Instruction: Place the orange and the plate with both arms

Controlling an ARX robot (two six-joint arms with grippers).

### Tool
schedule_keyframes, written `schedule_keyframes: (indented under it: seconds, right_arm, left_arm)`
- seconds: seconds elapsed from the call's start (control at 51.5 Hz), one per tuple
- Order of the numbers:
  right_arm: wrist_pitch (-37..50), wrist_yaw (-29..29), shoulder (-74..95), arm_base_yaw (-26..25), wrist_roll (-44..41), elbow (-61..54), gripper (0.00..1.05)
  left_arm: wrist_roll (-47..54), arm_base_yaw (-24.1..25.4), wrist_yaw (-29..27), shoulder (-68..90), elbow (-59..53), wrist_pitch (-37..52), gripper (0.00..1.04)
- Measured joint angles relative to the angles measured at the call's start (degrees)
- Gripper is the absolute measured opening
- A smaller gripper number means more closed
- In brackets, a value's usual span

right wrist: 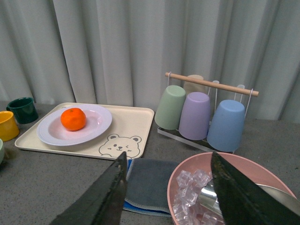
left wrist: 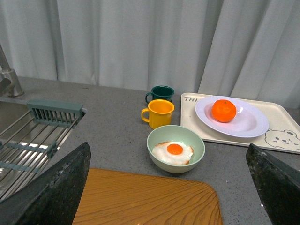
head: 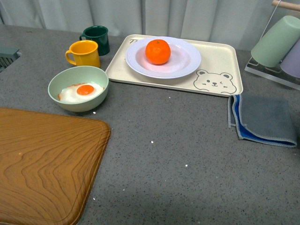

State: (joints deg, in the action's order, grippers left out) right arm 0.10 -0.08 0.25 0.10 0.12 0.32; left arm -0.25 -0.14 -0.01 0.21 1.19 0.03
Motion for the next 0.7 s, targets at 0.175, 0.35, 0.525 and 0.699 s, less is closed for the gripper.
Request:
schedule_keyframes:
  seconds: [0.175,0.35,0.525,0.699]
  right_arm:
    - [0.0,0.0,0.0,0.0,0.0,0.0,0.84]
    - [0.0,0.0,0.0,0.0,0.0,0.0,0.95]
    - [0.0,0.0,0.0,0.0,0.0,0.0,0.95]
    - [0.0,0.0,0.0,0.0,0.0,0.0,0.95]
  left_arm:
    - [0.0,0.0,0.0,0.0,0.0,0.0,0.98]
    - [0.0,0.0,0.0,0.0,0.0,0.0,0.98]
    - [0.0,0.0,0.0,0.0,0.0,0.0,0.98]
    - [0.0,0.0,0.0,0.0,0.0,0.0,0.98]
